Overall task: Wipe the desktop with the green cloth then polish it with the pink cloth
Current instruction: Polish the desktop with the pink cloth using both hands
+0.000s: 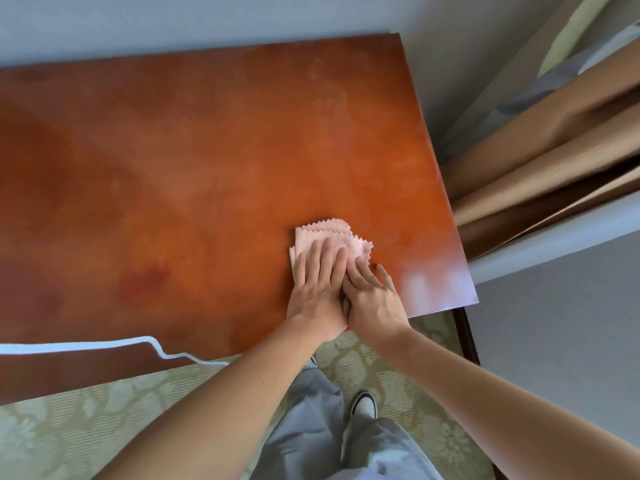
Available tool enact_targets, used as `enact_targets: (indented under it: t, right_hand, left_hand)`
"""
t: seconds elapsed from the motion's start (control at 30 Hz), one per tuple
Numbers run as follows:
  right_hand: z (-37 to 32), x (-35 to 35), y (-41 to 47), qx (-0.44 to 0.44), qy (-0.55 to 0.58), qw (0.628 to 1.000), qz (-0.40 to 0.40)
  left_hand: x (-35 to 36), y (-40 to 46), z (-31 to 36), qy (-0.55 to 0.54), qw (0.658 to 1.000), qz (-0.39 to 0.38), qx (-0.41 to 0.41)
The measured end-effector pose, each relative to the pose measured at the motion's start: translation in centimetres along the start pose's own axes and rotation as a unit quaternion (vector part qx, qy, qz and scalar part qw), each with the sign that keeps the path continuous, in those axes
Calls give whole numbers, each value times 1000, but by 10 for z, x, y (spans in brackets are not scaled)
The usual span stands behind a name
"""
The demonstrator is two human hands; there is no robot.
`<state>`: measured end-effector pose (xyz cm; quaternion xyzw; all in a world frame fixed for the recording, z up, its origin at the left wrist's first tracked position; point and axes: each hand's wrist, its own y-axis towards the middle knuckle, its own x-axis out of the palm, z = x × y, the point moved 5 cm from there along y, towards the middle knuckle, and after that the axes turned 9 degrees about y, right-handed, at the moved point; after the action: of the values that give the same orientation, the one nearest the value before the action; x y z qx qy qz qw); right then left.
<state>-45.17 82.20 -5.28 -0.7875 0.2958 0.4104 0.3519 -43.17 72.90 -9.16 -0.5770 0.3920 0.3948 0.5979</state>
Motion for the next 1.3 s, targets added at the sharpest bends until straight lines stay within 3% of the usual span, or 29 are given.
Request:
enact_targets:
  t: [0.27, 0.5, 0.7, 0.87, 1.3]
  right_hand:
    - [0, -7, 6, -53, -50, 997, 36]
    - [10, -21, 46, -49, -46, 996, 52]
    - [27, -42, 120, -43, -54, 997, -26]
    - [35, -61, 163, -52, -77, 995, -46]
    - [27, -63, 102, -106, -62, 992, -43]
  left_hand:
    - [0, 3, 0, 2, 1000, -13, 1]
    - [-20, 39, -16, 6, 1000, -26, -5]
    - [-46, 105, -43, 6, 999, -18, -31]
    - [-64, 142, -56, 6, 998, -31, -59]
    - [-47, 86, -33, -11, 994, -97, -46]
